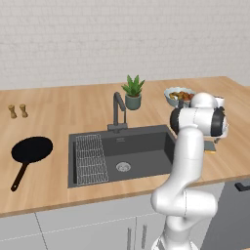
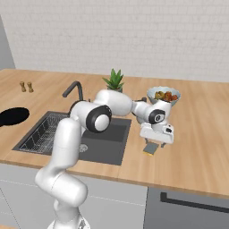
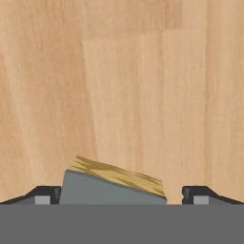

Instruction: Pick the pan and sponge and place them into the sink. Then turn on the water.

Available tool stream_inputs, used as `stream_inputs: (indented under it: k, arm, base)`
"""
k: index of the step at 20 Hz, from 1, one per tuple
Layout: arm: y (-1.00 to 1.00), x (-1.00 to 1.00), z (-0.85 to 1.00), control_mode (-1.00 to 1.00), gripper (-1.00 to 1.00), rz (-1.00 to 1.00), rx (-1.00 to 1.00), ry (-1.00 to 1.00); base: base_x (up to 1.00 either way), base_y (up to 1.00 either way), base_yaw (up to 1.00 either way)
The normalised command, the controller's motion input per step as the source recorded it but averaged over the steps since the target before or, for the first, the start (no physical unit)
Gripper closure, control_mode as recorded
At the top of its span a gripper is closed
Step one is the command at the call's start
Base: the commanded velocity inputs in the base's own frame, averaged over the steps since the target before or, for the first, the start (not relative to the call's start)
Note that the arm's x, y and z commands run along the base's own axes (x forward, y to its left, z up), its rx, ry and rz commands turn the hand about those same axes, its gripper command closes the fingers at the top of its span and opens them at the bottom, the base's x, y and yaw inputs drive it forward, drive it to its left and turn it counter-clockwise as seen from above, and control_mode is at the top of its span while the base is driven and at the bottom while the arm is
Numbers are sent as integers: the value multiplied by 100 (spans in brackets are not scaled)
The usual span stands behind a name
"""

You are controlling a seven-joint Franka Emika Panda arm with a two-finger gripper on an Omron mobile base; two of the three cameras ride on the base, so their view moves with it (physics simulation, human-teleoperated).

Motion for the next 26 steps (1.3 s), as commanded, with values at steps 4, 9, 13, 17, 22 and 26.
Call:
stream_inputs:
  k: [4,9,13,17,22,26]
  arm:
    - [0,-17,-14,-100,-100,0,0,0]
    - [0,-37,-17,-100,-100,0,0,0]
    - [2,-31,-18,-100,-100,0,0,0]
    - [11,-12,-18,-100,-100,0,0,0]
    - [9,-5,-25,-100,-100,0,0,0]
    - [7,-4,-66,-100,-100,0,0,0]
  base:
    - [0,0,0]
    - [0,0,0]
    - [0,0,0]
    - [0,0,0]
    - [0,0,0]
    - [0,0,0]
